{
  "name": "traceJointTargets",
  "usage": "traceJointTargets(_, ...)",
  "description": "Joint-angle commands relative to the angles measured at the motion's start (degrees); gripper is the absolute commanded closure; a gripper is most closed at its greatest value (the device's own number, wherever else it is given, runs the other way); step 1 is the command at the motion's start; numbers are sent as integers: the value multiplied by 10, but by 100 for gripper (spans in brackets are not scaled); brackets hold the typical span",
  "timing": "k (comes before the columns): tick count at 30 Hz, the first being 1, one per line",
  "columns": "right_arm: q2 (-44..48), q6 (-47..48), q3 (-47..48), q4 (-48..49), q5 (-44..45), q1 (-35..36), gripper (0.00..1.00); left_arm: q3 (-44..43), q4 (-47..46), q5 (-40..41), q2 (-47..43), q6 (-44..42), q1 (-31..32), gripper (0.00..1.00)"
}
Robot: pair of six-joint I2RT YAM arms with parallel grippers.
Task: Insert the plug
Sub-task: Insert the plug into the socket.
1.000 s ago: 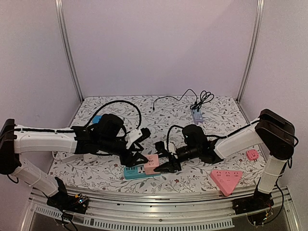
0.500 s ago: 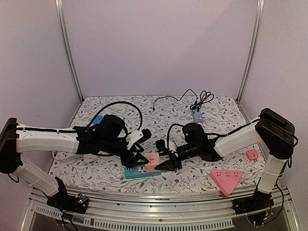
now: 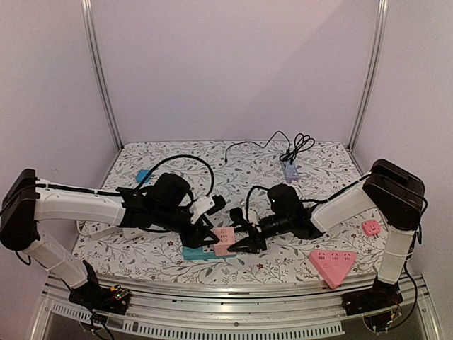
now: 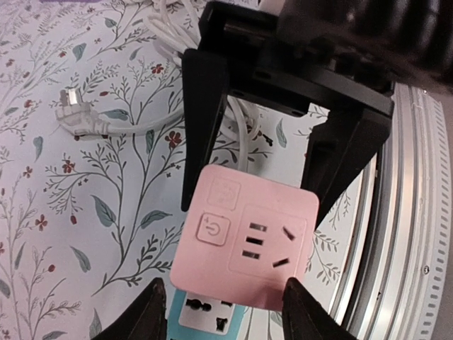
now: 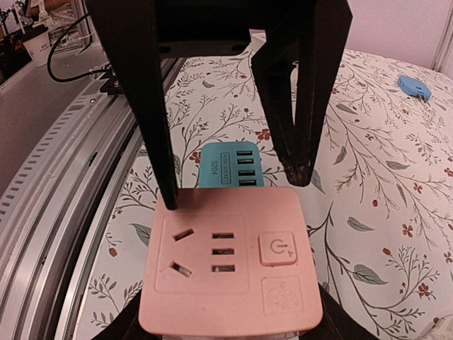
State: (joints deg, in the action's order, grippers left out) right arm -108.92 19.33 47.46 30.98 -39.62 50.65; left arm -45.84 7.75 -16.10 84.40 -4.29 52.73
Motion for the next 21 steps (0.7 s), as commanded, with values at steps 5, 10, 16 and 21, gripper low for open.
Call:
traceJointTargets(5, -32, 2, -13, -53, 38, -16, 100, -23, -4, -2, 42, 9, 9, 51)
traceJointTargets(10, -64, -15, -21, -54, 65, -14, 100, -32, 1, -2, 62, 13, 15, 62)
traceJointTargets(16, -78, -21, -26, -63, 83, -13, 100, -35, 31, 0, 61, 11, 21, 71)
traceJointTargets(21, -71, -23, -29, -81, 97, -12, 100, -13, 47, 2, 42, 18, 25, 71)
